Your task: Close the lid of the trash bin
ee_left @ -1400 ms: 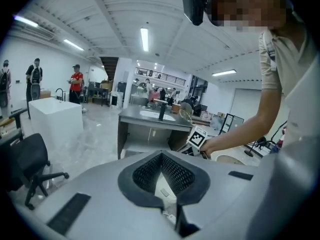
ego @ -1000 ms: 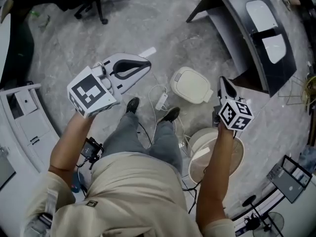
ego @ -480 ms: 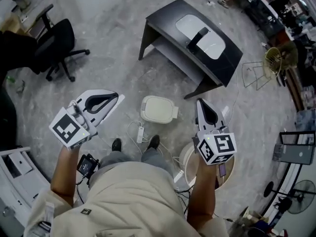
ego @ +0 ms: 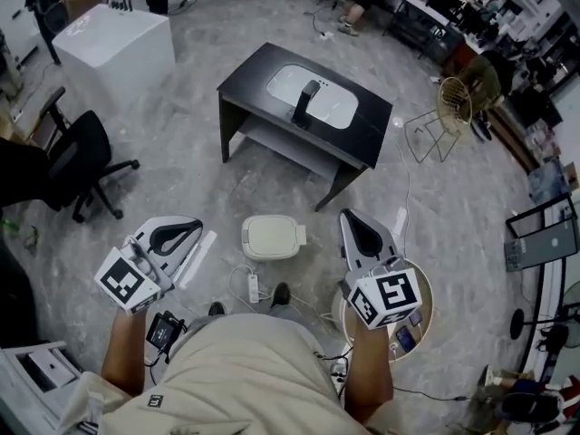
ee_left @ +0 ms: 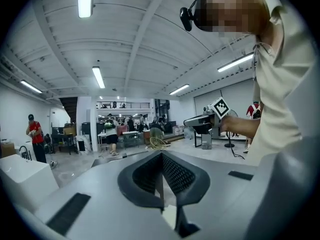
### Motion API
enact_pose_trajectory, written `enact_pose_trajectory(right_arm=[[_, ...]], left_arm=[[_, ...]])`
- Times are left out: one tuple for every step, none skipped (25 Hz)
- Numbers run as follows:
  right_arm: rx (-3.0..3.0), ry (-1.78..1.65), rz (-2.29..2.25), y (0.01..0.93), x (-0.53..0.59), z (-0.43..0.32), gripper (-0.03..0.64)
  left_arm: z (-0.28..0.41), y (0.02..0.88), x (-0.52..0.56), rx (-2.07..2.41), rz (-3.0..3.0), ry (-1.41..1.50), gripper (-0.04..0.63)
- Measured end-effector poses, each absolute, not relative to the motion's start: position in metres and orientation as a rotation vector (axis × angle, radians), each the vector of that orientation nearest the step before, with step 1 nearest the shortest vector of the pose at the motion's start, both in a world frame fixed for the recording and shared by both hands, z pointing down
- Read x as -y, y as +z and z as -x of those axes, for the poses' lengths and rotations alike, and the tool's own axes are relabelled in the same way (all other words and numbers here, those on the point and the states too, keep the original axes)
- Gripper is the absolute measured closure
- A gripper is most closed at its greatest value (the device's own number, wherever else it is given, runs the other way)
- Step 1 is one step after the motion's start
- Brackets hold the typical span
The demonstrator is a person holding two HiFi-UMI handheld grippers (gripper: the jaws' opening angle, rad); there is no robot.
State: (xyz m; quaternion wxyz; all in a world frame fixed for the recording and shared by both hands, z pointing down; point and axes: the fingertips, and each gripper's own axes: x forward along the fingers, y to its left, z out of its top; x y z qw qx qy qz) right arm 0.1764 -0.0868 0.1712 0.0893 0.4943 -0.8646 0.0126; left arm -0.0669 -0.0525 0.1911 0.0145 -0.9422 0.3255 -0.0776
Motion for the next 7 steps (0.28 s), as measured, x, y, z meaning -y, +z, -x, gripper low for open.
enact_pose_trajectory(right_arm=[[2.567, 0.034, -1.484, 0.173, 0.083, -0.179, 0.595], [2.559, 0.033, -1.497, 0.176, 0.081, -0.181, 0.595], [2.551, 0.034, -1.510, 0.180, 0.079, -0.182, 0.595], [2.542, 0.037, -1.521, 0.184, 0.077, -0.184, 0.595], [2.533, 0.041, -1.531, 0.188, 0.076, -0.186, 0.595], [2.525, 0.044, -1.541, 0.192, 0.074, -0.188, 0.595], [2.518, 0.048, -1.550, 0.196, 0.073, -0.190, 0.595]], left_arm=[[0.067, 0.193, 0.051, -1.004, 2.930, -0.235, 0.580], [0.067, 0.197, 0.049, -0.998, 2.933, -0.231, 0.580], [0.068, 0.202, 0.048, -0.994, 2.939, -0.228, 0.580], [0.069, 0.207, 0.047, -0.991, 2.946, -0.226, 0.580], [0.069, 0.212, 0.045, -0.989, 2.952, -0.223, 0.580], [0.070, 0.216, 0.044, -0.986, 2.957, -0.221, 0.580], [0.071, 0.220, 0.043, -0.984, 2.961, -0.220, 0.580]])
